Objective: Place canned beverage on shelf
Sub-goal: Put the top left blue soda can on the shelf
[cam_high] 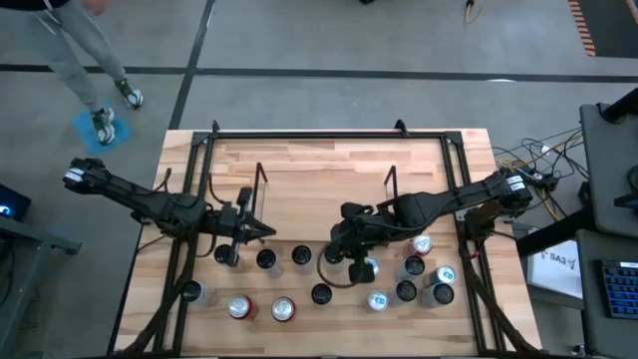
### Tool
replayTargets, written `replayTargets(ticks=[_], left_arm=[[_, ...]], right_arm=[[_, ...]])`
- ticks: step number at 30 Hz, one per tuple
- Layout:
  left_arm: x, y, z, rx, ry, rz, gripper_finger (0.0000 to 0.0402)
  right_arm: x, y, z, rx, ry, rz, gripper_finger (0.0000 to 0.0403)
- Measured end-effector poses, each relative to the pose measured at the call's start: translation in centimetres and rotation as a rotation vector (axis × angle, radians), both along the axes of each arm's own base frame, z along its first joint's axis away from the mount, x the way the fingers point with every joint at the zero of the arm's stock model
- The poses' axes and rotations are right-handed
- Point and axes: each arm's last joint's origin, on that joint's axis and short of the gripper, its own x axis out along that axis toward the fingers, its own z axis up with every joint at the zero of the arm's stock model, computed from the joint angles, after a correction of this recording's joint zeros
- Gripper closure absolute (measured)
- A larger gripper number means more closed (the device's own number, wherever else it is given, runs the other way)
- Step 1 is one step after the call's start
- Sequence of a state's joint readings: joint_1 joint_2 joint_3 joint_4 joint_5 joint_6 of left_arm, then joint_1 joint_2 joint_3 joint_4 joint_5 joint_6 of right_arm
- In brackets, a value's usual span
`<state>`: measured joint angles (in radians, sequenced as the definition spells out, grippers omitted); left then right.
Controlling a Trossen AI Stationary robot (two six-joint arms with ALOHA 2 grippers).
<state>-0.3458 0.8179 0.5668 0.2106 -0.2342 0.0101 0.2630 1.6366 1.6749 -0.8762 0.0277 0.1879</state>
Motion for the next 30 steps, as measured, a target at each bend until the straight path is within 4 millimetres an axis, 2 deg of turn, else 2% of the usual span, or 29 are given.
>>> replayTargets(ticks=[5,8,11,16,19,22,26,30], left_arm=[[-0.7,0.3,0.4,0.003,-0.034,0.021,0.0402],[-0.9,0.4,0.6,0.020,-0.049,0.021,0.0402],[-0.9,0.4,0.6,0.022,-0.049,0.021,0.0402],[-0.8,0.4,0.6,0.039,-0.047,0.021,0.0402],[-0.8,0.4,0.6,0.060,-0.052,0.025,0.0402],[-0.8,0.5,0.7,0.074,-0.063,0.056,0.0402],[-0.8,0.6,0.7,0.074,-0.063,0.084,0.0402],[-0.9,0.6,0.9,0.071,-0.079,0.087,0.0402]], right_arm=[[0.0,0.3,-0.1,0.021,0.007,-0.018,0.0387],[-0.1,0.5,-0.1,0.026,0.007,-0.017,0.0366],[-0.1,0.6,0.0,0.054,0.010,-0.053,0.0323],[0.0,0.7,-0.1,0.059,0.005,-0.135,0.0217],[0.1,0.9,0.1,0.023,-0.032,-0.106,0.0152],[-0.3,0.9,0.2,0.054,0.019,-0.075,0.0100],[-1.3,0.8,0.0,0.125,0.156,-0.122,0.0065],[-2.1,0.8,-0.4,0.152,0.263,-0.158,0.0064]])
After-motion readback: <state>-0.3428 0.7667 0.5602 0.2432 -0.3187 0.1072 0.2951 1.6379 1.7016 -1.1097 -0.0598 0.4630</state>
